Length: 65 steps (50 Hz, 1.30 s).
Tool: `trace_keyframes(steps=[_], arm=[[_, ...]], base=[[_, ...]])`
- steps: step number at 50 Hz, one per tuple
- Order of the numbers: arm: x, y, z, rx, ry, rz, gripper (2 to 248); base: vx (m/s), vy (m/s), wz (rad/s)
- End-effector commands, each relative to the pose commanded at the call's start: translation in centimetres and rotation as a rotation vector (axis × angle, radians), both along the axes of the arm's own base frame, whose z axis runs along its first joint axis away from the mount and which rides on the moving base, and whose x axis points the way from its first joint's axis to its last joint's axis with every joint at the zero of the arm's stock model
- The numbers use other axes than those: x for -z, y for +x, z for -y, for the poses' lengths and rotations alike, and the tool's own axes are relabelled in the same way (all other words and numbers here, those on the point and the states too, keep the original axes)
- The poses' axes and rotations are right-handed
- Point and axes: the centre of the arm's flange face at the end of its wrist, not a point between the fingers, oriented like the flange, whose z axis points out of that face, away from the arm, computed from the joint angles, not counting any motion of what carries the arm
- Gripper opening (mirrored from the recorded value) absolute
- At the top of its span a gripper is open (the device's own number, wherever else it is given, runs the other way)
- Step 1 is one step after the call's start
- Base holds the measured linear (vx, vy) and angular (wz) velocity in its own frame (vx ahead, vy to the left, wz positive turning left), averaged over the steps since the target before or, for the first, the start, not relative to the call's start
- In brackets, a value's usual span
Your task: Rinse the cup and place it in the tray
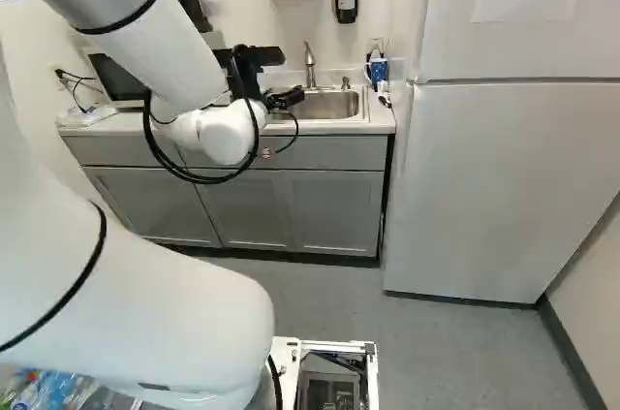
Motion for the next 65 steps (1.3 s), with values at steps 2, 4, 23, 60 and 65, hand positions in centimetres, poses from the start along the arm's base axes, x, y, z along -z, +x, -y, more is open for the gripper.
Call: trace_keyframes(steps=[2,4,23,60,65], arm=[[-0.2,0.1,0.0,-0.001,0.000,0.004,247],[-0.4,0.3,-0.1,-0.001,0.000,0.009,247],[-2.5,1.8,-0.1,-0.002,0.002,0.048,247],[-5.8,5.5,-0.2,0.000,0.001,0.034,247],[-6.2,5.9,-0.2,0.000,0.001,0.025,247]], base=[[0.000,0.000,0.000],[0.000,0.000,0.000],[0.000,0.000,0.000],[0.000,0.000,0.000],[0.000,0.000,0.000]])
